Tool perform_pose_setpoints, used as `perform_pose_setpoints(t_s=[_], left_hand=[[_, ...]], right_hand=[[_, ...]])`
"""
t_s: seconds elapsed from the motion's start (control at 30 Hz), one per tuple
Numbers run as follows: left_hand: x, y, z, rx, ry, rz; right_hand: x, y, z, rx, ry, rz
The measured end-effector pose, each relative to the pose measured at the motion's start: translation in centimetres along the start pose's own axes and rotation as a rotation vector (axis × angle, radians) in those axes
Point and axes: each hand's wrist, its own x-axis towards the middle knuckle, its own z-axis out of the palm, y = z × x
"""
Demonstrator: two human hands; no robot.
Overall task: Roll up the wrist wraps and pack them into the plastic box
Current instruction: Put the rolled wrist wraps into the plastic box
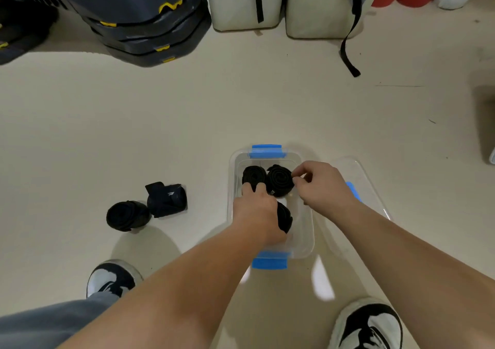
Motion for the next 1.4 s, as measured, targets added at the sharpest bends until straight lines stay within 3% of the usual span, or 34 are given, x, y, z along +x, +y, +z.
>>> perform_pose_setpoints(t_s=[0.2, 0.37, 0.47, 0.57, 0.77, 0.93, 1.03, 1.1, 1.23, 1.33, 1.4], left_hand=[[1.5, -0.4, 0.5, -0.172, 0.093, -0.032], [0.5, -3.9, -0.5, -0.016, 0.273, 0.058], [-0.3, -6.7, -0.5, -0.089, 0.293, -0.065], [-0.9, -7.8, 0.6, -0.254, 0.164, -0.096], [-0.9, -6.9, 3.1, -0.362, 0.1, -0.094], [-1.7, -8.1, 2.8, -0.514, 0.176, -0.032], [-3.0, -10.2, 2.1, -0.73, 0.342, -0.015], [-3.8, -12.5, 1.9, -0.795, 0.465, -0.104], [-5.4, -18.7, 2.2, -0.821, 0.579, -0.386], [-6.8, -23.5, 3.8, -0.668, 0.416, -0.603], [-7.8, -25.7, 5.2, -0.614, 0.279, -0.642]], right_hand=[[-0.8, -1.6, 0.8, 0.119, -0.342, 0.371], [-1.3, -1.2, 4.1, -0.105, -0.609, 0.355], [-1.7, -1.2, 5.7, -0.243, -0.682, 0.257], [-1.7, -0.7, 6.6, -0.189, -0.649, 0.226], [-2.0, -0.8, 7.6, -0.24, -0.657, 0.252], [-1.4, -3.9, 7.4, -0.437, -0.541, 0.17], [-0.8, -8.0, 7.4, -0.44, -0.548, 0.176], [-0.7, -10.5, 8.6, -0.461, -0.492, 0.101], [-0.7, -14.0, 13.8, -0.67, -0.265, -0.259], [-0.9, -15.2, 18.3, -0.568, -0.316, -0.355], [-0.8, -15.3, 20.7, -0.552, -0.389, -0.381]])
